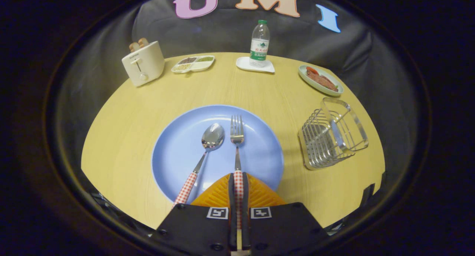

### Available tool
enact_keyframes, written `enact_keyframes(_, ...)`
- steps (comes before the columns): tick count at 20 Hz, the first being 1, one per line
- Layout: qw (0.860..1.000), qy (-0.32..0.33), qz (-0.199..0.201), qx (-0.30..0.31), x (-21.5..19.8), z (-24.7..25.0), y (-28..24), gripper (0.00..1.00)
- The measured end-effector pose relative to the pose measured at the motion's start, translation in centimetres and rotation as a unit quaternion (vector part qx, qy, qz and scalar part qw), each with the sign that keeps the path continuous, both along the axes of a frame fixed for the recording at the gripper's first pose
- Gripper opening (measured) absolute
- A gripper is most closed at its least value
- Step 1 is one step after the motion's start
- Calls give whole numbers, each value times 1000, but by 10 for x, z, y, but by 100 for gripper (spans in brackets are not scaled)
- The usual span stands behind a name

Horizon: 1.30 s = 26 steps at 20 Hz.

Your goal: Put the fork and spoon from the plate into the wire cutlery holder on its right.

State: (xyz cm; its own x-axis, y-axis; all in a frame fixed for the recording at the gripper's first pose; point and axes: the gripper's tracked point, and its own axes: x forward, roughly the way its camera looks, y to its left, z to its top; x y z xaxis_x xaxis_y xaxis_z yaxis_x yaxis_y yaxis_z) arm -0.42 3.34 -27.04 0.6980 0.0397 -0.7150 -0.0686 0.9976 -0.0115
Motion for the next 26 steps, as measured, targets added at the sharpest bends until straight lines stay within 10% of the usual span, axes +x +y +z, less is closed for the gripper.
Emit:
enact_keyframes(13,989,56,-139,-6,-24,111,-65,8)
enact_keyframes(26,916,316,-243,32,-17,92,-129,8)
